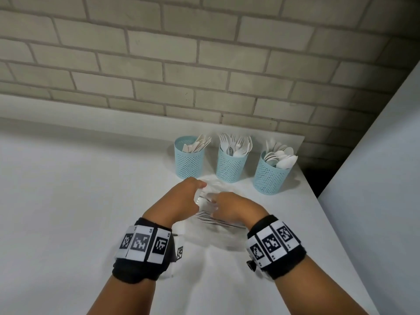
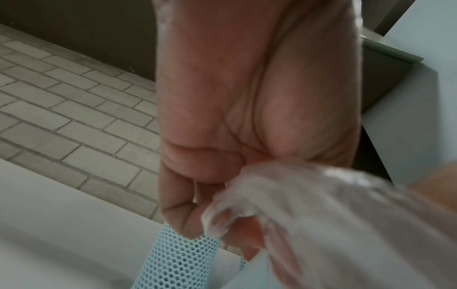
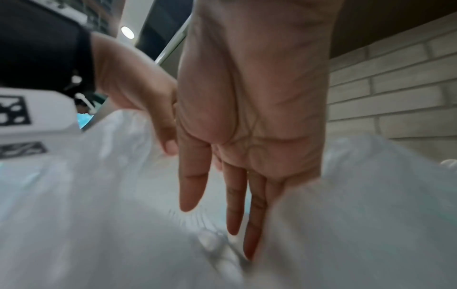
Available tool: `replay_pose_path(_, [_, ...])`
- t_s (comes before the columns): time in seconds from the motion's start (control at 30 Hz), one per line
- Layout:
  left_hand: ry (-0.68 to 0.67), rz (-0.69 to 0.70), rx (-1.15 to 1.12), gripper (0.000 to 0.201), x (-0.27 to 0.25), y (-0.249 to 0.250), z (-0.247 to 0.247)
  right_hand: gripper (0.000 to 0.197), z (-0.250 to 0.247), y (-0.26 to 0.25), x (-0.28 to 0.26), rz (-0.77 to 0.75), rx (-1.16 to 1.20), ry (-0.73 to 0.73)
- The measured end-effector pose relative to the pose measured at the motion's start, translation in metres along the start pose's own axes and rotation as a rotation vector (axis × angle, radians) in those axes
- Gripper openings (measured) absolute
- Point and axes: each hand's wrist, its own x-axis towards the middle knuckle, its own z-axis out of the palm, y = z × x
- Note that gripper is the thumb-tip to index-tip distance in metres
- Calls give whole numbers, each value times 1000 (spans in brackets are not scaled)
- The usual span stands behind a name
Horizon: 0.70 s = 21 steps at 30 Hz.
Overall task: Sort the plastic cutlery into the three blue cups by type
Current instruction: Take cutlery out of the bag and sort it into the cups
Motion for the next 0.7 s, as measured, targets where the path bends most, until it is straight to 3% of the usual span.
replay_pose_path(0.13, [9, 4, -9, 62, -1, 1, -1, 50, 20, 1, 6, 11, -21, 183])
replay_pose_path(0.27, [8, 1, -10, 63, -3, 2, 0, 68, 28, -4, 8, 75, -126, 198])
replay_pose_path(0.47, [3, -4, -28, 64, -4, 4, 1, 59, 35, -8, 10, 74, -361, 243])
replay_pose_path(0.7, [11, -11, -36, 65, -4, 3, 2, 55, 38, -7, 9, 22, -401, 225])
